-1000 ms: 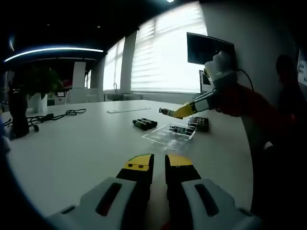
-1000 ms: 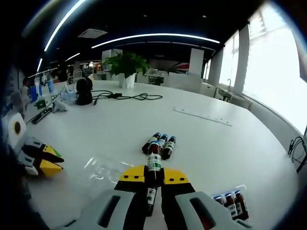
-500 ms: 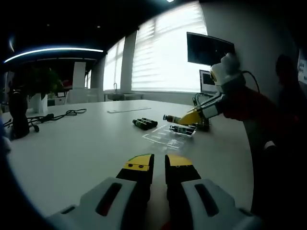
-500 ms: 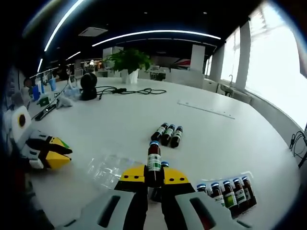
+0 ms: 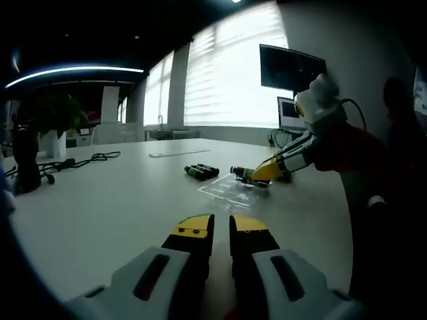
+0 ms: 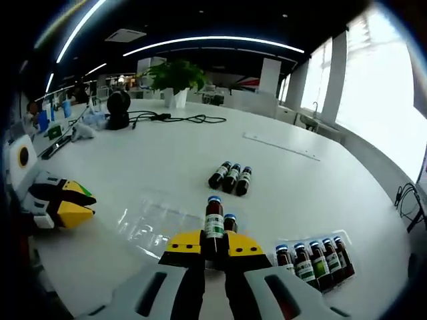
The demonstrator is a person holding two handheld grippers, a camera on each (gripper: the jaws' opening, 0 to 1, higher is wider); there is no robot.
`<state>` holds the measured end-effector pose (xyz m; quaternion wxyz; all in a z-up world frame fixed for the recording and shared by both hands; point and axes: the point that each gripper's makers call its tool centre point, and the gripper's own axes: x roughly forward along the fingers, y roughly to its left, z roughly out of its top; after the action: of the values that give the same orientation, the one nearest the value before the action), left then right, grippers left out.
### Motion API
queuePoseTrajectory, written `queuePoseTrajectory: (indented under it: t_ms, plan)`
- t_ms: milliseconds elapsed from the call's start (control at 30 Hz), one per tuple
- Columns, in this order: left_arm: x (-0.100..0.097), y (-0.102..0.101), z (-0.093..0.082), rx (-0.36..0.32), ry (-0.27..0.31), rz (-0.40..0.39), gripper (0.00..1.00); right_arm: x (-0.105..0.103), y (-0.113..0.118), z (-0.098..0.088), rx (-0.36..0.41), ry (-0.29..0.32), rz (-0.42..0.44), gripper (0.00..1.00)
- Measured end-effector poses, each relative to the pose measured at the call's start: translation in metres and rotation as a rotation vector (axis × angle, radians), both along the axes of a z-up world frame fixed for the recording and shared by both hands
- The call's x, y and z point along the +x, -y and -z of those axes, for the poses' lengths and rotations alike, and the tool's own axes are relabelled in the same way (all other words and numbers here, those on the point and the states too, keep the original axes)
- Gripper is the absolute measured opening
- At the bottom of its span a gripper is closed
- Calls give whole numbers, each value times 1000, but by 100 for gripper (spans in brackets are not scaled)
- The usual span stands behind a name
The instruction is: Grip medicine bottles put into box
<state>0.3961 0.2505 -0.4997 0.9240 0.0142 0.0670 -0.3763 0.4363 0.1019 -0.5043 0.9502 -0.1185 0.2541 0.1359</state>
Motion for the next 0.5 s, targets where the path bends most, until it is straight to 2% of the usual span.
queuePoseTrajectory:
  t_ms: [267, 500]
  plan:
    - [0, 0, 0, -1, -1, 1, 4, -1, -4, 3, -1, 0, 7, 7]
    - [0, 0, 0, 0, 0, 1, 4, -3, -10, 6, -9, 6, -21, 7]
